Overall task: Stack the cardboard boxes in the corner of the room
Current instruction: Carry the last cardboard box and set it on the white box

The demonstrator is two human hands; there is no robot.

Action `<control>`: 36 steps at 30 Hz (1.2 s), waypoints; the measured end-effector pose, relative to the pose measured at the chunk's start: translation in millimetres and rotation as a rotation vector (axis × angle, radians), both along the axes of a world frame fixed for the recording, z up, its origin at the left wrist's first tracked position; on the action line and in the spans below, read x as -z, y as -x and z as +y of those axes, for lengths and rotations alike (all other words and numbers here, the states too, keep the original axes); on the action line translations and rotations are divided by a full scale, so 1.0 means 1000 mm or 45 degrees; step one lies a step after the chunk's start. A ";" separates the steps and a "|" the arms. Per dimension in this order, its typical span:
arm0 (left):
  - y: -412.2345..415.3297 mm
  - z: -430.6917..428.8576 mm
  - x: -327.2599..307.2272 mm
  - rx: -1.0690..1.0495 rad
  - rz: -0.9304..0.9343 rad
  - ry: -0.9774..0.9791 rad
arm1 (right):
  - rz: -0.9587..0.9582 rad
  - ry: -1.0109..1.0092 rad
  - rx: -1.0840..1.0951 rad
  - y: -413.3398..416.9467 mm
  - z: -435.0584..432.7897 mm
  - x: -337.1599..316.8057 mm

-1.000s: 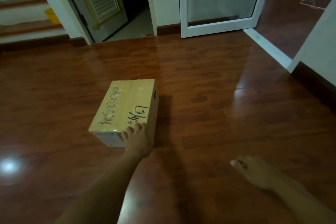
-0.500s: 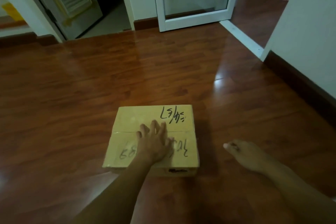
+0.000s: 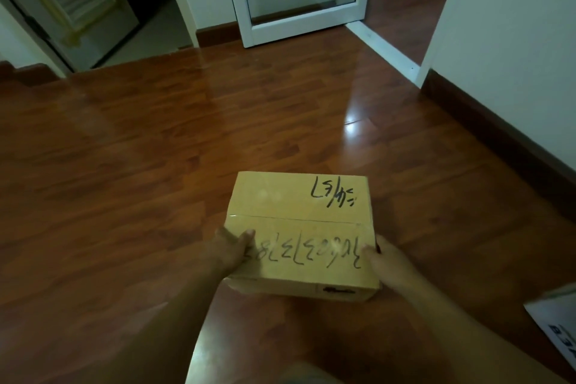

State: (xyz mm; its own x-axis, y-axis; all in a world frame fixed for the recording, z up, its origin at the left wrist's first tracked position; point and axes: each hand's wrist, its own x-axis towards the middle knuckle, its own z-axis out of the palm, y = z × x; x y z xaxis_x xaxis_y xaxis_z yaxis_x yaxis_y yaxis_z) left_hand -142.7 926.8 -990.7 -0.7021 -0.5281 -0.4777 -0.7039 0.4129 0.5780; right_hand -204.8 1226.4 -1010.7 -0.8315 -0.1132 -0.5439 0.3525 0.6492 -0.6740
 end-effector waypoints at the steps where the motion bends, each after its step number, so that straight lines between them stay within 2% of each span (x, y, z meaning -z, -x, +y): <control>1: 0.002 0.004 -0.003 0.018 -0.003 0.016 | -0.009 0.027 0.052 0.001 0.004 -0.003; 4: 0.015 0.022 -0.027 0.057 0.017 0.031 | 0.071 0.053 0.140 0.009 0.028 -0.026; 7: 0.041 0.045 -0.069 0.026 0.142 -0.243 | 0.210 0.101 0.277 0.023 0.066 -0.070; 9: 0.062 0.061 -0.098 0.078 0.262 -0.302 | 0.282 0.100 0.377 0.032 0.090 -0.105; 15: 0.124 0.149 -0.188 0.324 0.684 -0.170 | 0.536 0.108 0.645 0.037 0.176 -0.206; 21: 0.149 0.261 -0.252 0.610 0.944 -0.219 | 0.710 0.118 0.981 -0.008 0.271 -0.272; 26: 0.140 0.360 -0.258 0.983 0.845 -0.300 | 0.738 -0.048 1.245 -0.073 0.341 -0.283; 31: 0.114 0.432 -0.224 1.242 0.694 -0.387 | 0.762 -0.255 1.428 -0.136 0.374 -0.256; 36: 0.085 0.479 -0.188 1.488 0.577 -0.443 | 0.664 -0.402 1.576 -0.187 0.392 -0.222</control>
